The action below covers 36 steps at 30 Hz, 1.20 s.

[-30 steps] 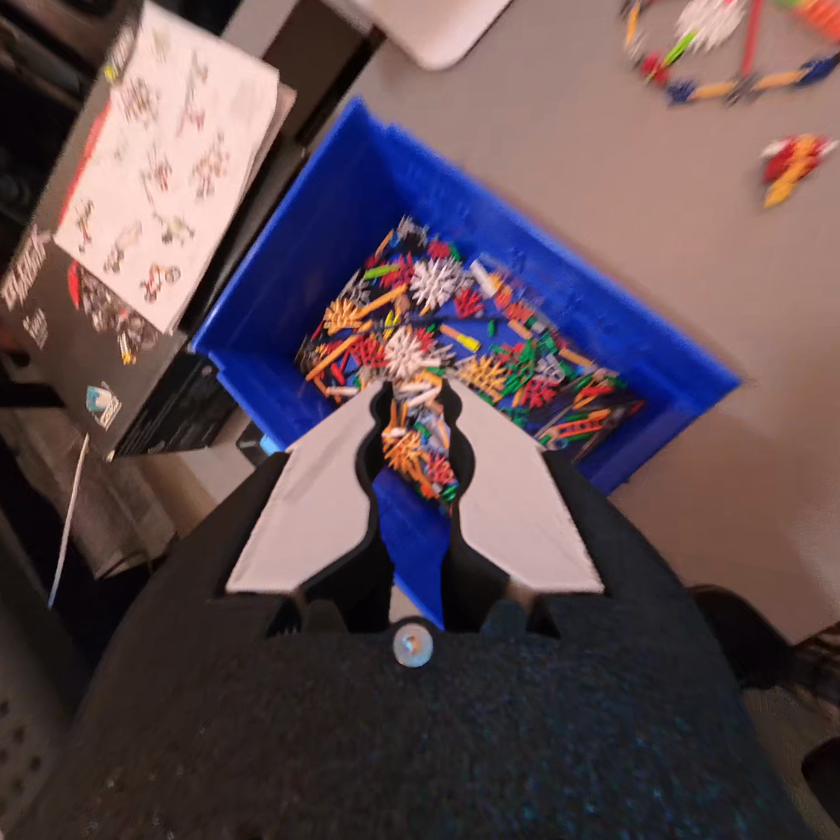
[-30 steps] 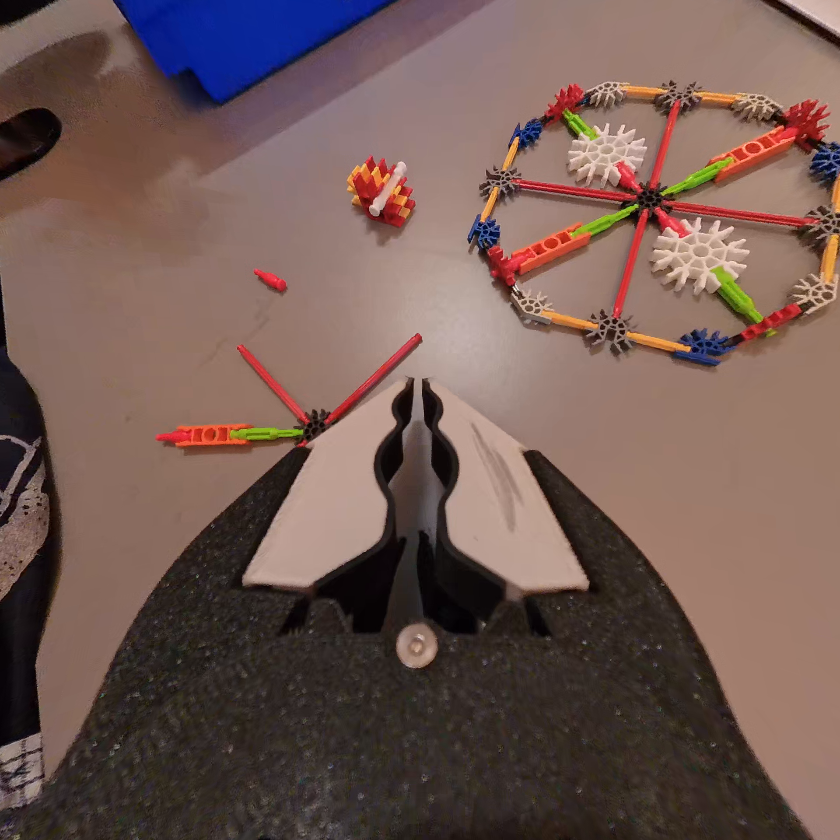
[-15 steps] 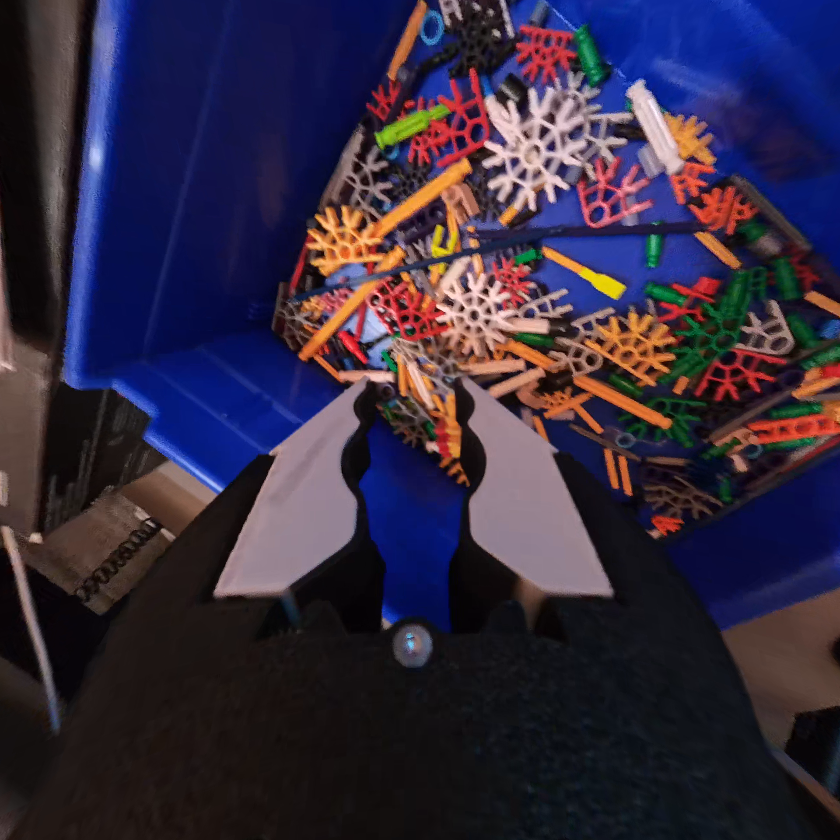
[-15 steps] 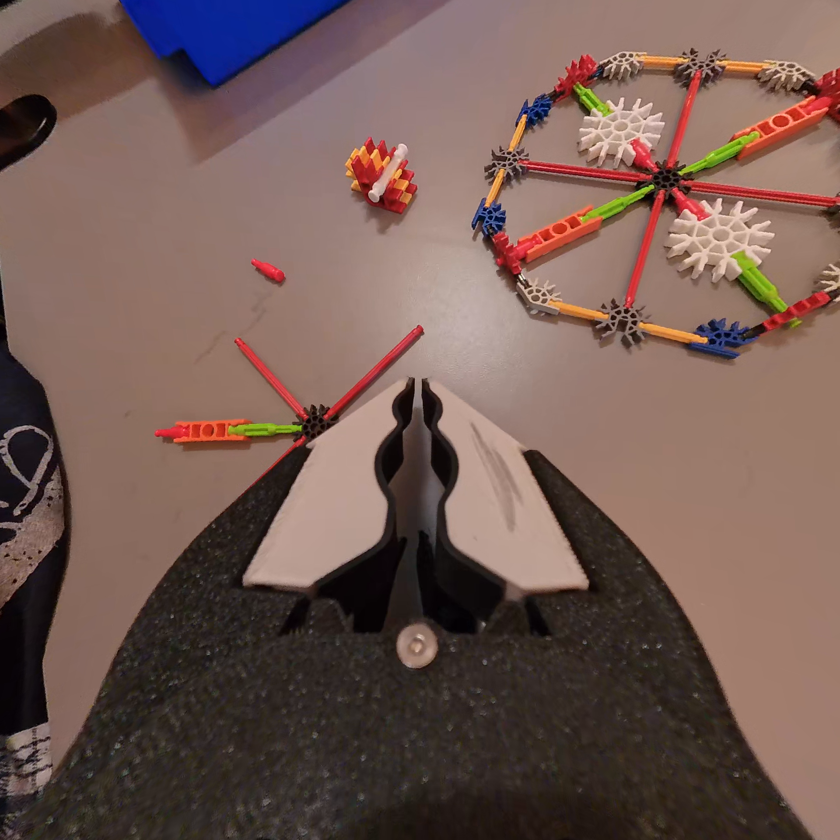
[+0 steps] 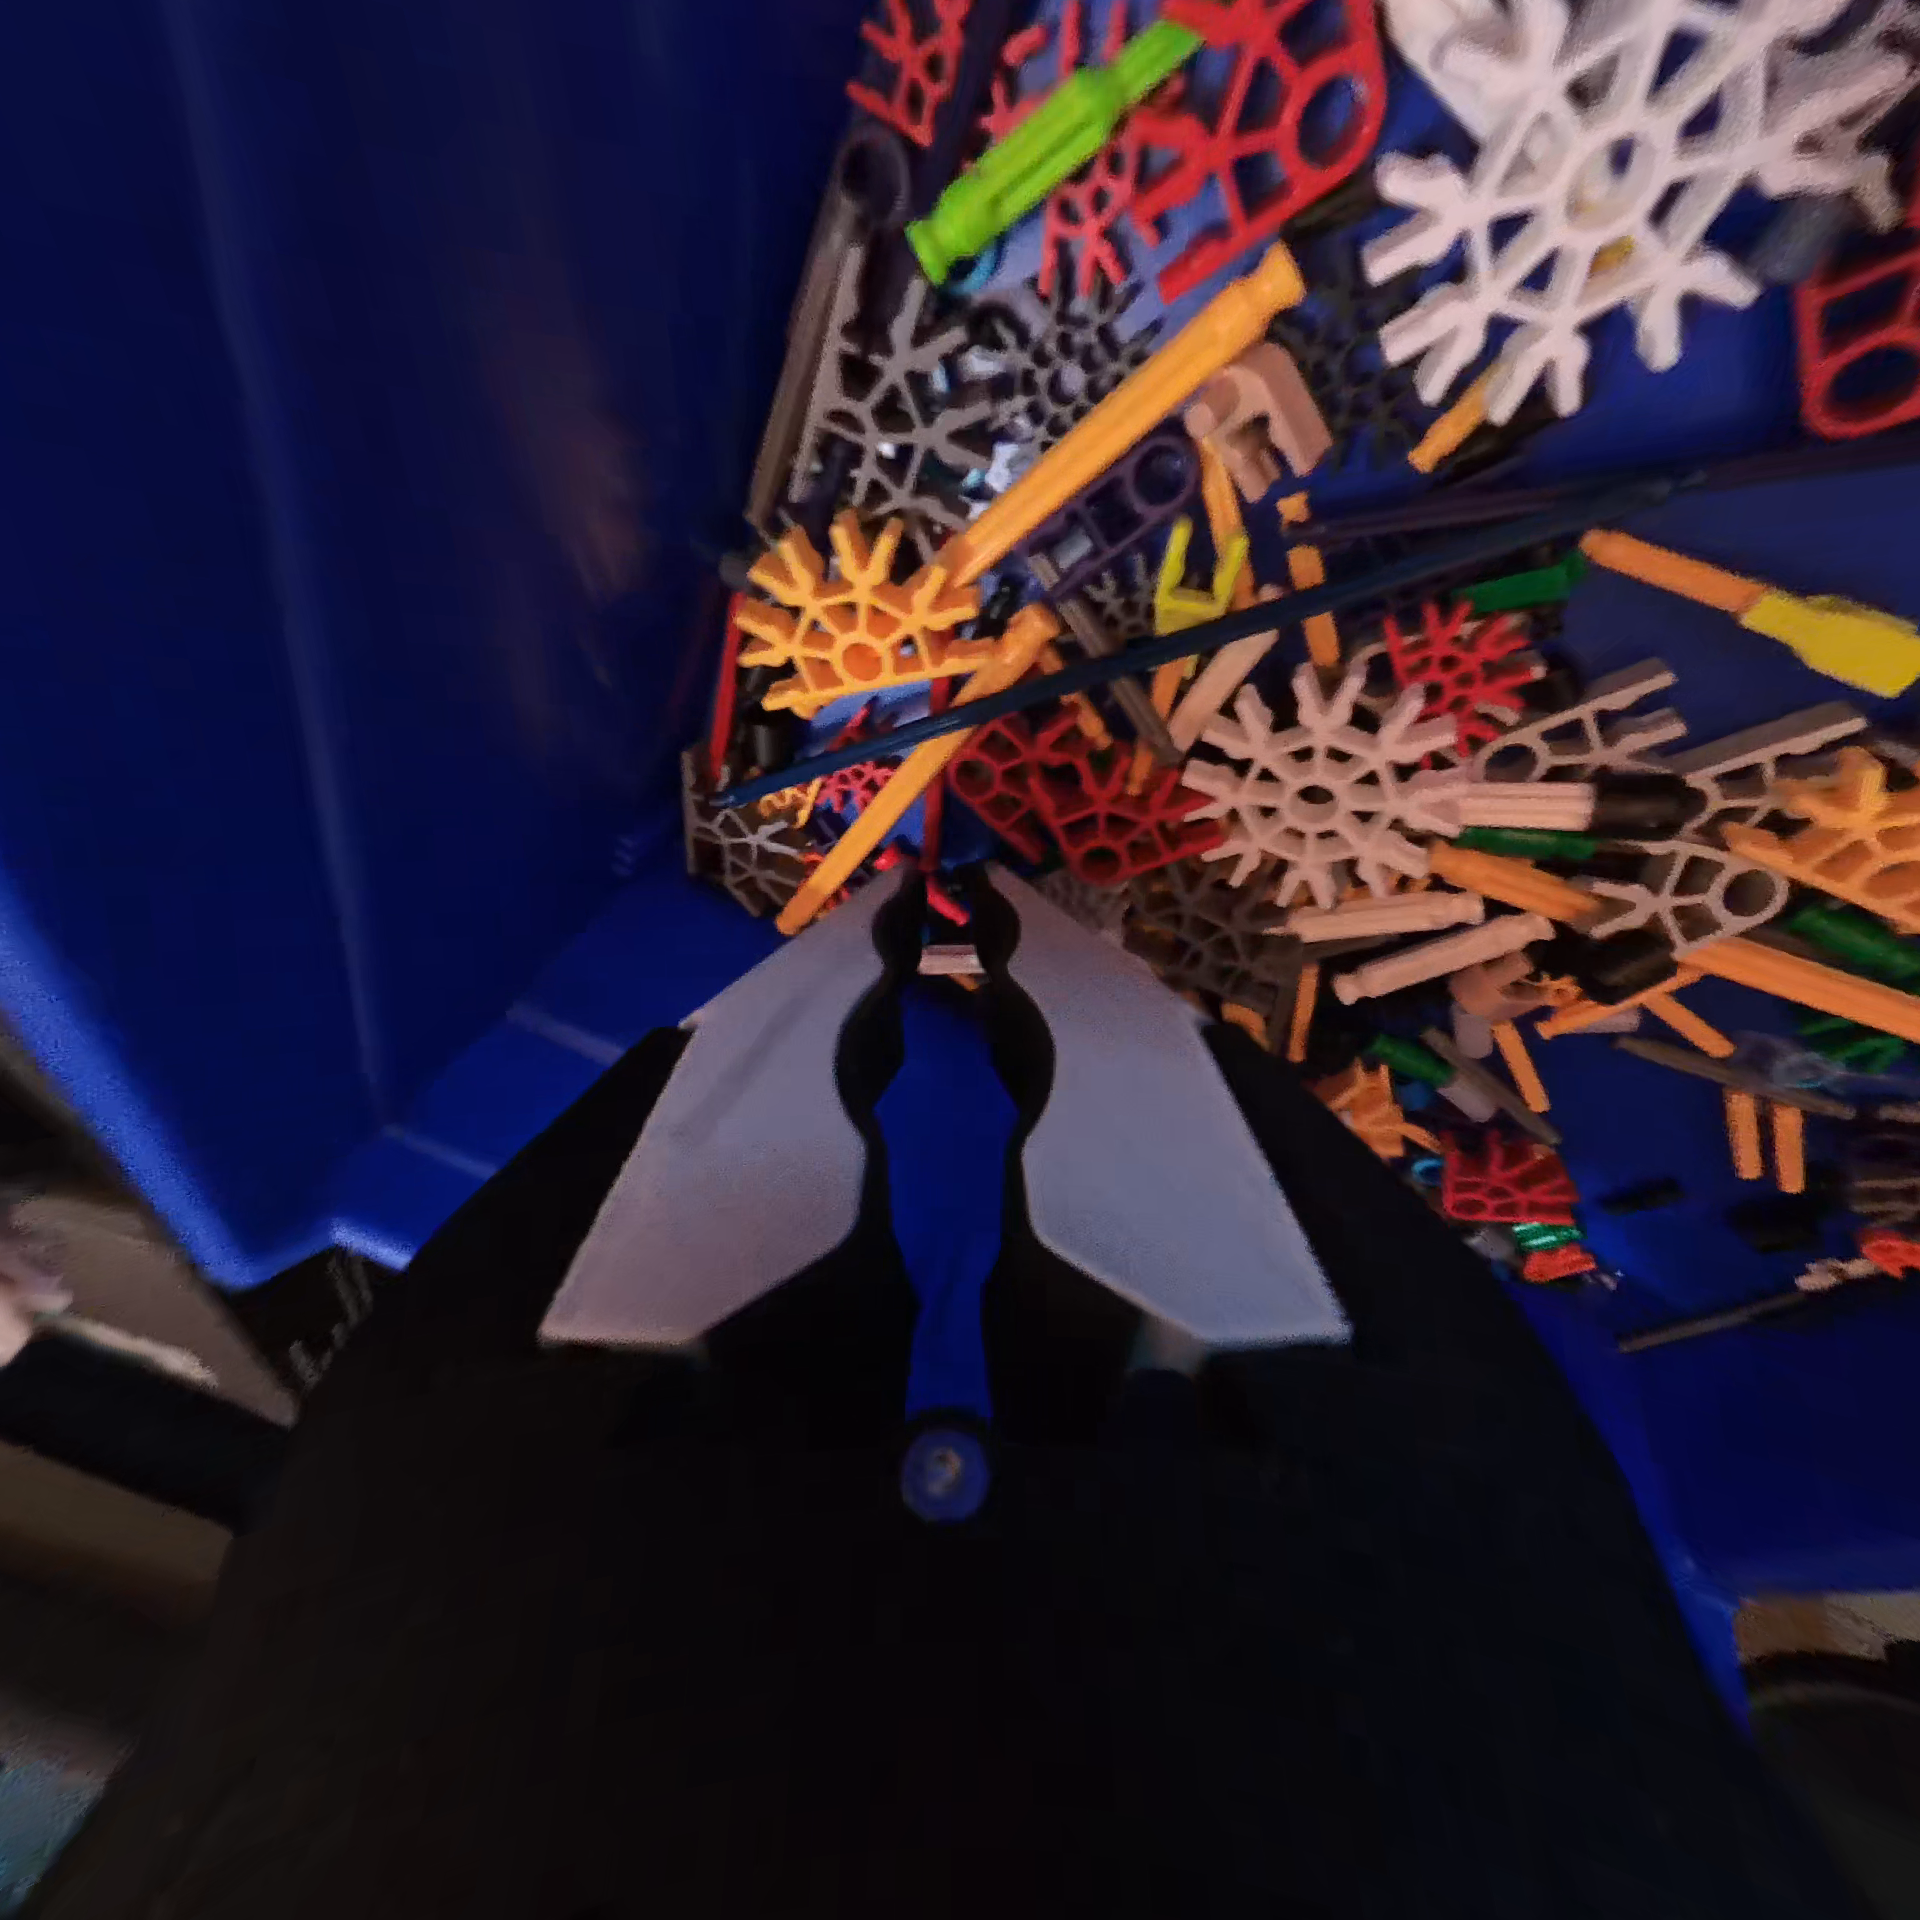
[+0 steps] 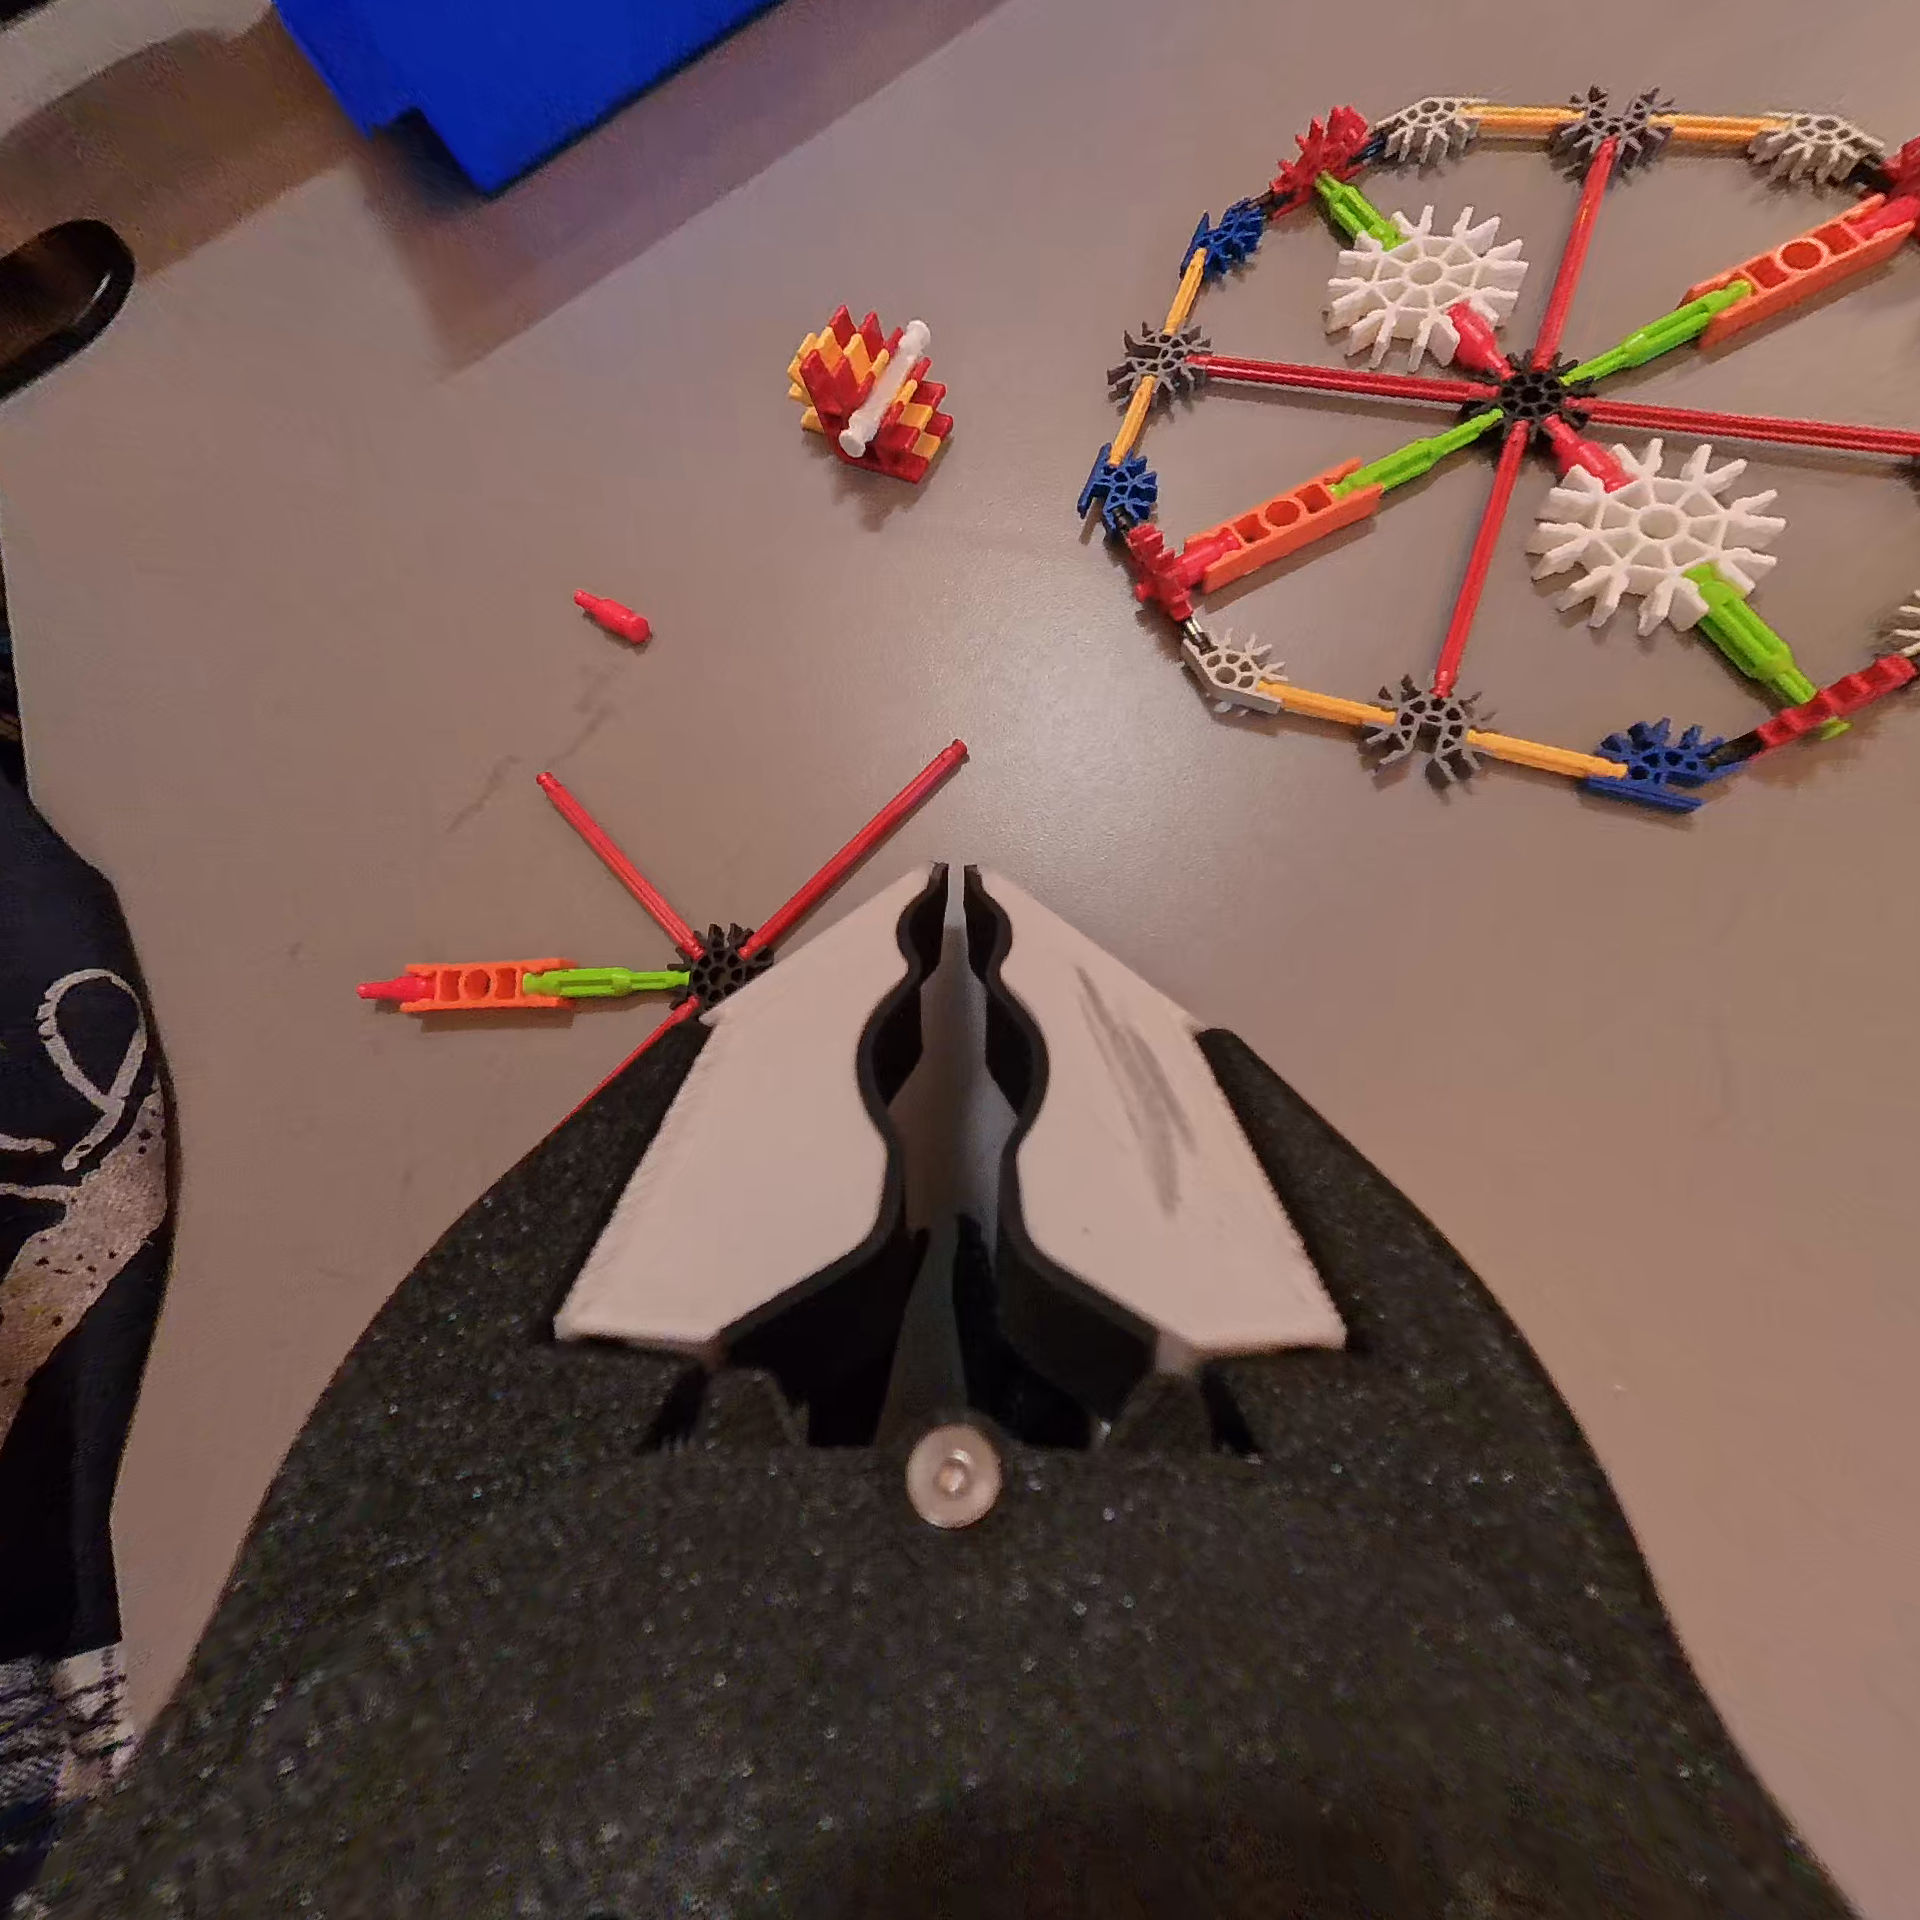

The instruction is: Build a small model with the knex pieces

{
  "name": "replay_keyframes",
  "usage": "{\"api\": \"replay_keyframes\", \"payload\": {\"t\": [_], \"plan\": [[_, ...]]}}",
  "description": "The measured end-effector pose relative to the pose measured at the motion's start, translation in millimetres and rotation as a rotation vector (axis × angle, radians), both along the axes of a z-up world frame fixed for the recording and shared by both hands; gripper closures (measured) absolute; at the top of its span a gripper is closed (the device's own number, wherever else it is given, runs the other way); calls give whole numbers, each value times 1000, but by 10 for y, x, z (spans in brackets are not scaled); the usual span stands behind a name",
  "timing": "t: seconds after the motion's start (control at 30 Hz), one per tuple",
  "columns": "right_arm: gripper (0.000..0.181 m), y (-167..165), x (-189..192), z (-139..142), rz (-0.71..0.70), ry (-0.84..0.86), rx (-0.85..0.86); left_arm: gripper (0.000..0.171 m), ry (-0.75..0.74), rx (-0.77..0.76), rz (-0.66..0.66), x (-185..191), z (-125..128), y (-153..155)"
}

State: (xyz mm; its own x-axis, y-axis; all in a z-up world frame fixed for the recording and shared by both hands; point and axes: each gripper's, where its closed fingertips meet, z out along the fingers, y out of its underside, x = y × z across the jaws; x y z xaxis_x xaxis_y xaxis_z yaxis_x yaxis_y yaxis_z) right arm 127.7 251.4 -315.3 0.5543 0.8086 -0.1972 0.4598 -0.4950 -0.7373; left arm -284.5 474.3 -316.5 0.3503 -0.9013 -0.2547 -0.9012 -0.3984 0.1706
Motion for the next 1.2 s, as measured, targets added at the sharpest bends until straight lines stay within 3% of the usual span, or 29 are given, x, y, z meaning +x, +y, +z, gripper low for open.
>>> {"api": "replay_keyframes", "payload": {"t": [0.03, 0.1, 0.13, 0.57, 0.97, 1.1, 1.2], "plan": [[179, -1, -1, 0, 0, 0, -1, 169, -6, -19, -3, 11, -26, -19], [179, -3, -2, 1, 2, 2, -2, 164, 5, 8, 3, -5, -11, 59], [179, -3, -3, 1, 2, 2, -3, 169, 4, -8, 0, -6, -29, 52], [179, -6, -3, 28, 4, 16, 8, 171, -32, -55, -37, 57, -51, -5], [178, -18, -9, 56, 13, 27, 23, 171, -78, 81, -24, -31, 437, -322], [178, -26, -12, 48, 17, 16, 29, 171, -93, 121, -24, 27, 385, -229], [178, -38, -6, 52, 15, 18, 31, 159, -56, 92, -81, 80, 236, -164]]}}
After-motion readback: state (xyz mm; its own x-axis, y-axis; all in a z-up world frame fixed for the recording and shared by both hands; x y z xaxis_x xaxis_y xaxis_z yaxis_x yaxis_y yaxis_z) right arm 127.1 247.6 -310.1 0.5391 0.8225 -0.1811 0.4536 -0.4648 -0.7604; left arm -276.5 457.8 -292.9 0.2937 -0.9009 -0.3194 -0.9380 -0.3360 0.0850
